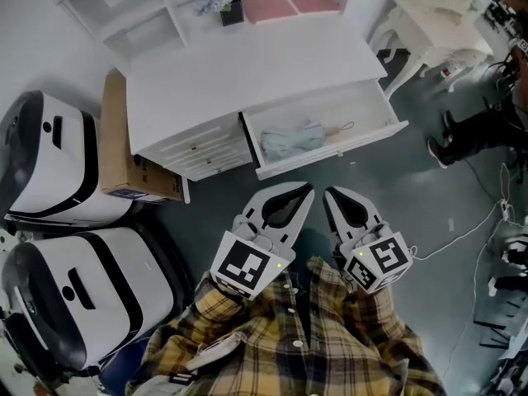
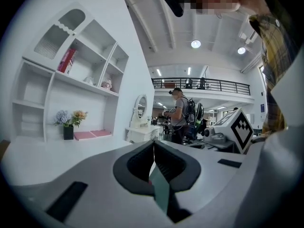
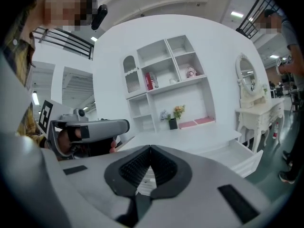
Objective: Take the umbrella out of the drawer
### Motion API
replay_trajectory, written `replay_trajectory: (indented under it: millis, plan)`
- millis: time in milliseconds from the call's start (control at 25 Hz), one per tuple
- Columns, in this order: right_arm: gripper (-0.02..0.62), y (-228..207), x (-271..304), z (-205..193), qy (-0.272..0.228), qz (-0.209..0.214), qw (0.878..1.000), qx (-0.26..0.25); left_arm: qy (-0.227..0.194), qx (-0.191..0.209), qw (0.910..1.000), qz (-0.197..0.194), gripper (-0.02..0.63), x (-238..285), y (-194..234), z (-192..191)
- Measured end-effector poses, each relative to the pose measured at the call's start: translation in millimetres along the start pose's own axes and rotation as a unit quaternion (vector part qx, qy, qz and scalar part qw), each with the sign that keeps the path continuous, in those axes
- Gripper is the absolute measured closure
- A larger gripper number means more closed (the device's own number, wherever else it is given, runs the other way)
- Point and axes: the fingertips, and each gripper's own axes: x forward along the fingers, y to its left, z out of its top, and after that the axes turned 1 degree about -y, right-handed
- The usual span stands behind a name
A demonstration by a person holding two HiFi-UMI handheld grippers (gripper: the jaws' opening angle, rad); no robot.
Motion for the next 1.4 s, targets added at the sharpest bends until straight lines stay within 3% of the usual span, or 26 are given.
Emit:
replay_trajectory:
  millis: [480,800,1400]
  plan:
    - [0.578,-28,34,-3,0.027,-0.002,1.0,0.017,0.021,-0.016,0.9996,0.006,0.584,22,34,-10]
    - [0.578,-70,71,2,0.043,0.015,0.998,0.032,0.039,-0.025,0.9987,0.023,0.584,64,67,-13]
    - [0.578,-166,152,65,0.038,0.085,0.995,0.023,0.038,-0.008,0.996,0.08,0.584,178,140,30]
